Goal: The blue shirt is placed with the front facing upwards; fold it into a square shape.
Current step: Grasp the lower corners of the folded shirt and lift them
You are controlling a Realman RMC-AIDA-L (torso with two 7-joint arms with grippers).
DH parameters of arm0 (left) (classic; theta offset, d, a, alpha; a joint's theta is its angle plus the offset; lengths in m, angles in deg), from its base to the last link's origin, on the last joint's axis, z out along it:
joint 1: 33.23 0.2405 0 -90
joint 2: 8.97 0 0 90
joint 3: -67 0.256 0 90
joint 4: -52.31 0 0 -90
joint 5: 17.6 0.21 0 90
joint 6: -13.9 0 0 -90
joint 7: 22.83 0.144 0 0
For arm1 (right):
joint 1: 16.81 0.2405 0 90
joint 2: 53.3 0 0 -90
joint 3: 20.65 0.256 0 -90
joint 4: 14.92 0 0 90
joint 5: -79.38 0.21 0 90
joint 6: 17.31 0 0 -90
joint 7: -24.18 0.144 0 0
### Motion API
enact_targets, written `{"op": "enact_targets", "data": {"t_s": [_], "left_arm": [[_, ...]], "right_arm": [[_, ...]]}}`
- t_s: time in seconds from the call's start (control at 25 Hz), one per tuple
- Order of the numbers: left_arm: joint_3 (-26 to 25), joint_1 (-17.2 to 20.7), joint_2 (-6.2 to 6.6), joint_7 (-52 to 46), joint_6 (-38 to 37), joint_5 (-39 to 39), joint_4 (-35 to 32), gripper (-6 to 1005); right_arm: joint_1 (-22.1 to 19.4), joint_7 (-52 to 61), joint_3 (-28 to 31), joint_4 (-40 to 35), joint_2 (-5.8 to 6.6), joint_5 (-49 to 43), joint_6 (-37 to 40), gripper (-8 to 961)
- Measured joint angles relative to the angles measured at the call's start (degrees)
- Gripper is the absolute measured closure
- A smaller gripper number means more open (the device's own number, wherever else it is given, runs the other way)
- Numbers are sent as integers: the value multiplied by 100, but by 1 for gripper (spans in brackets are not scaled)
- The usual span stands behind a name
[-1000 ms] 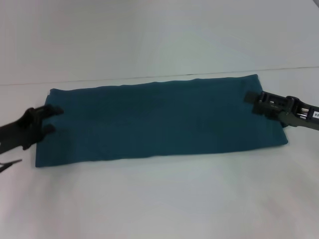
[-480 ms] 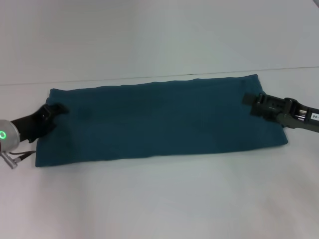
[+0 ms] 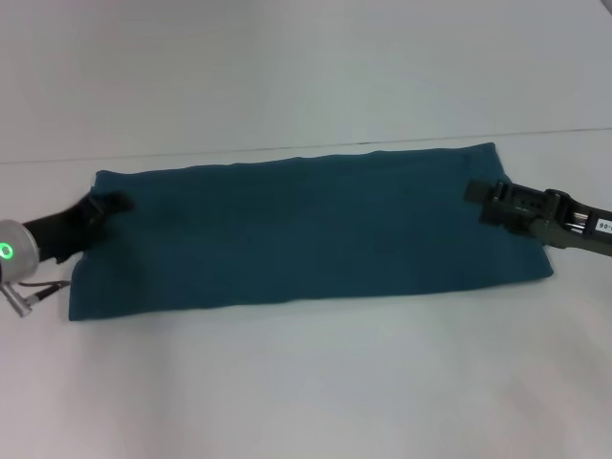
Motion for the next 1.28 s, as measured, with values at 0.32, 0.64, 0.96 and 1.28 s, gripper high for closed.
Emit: {"op": "enact_targets", "data": {"t_s": [0.32,0.64,0.96,1.28], "left_arm": [[2,-163,-7,11,370,-20,-155,368],[39,-682,-72,513,1485,14,438,367],[40,-772,-116,948,1788,26,812,368],[70,-785,-98,1261,1783,29,1007,368]], "right_arm": [[1,0,14,0,-14,0,-5,48],[18,9,10,0,-24,0,-18,48],[54,42,2,8,-25,0,-23,49],[71,52,-7,68,-34,0,-73,49]]}}
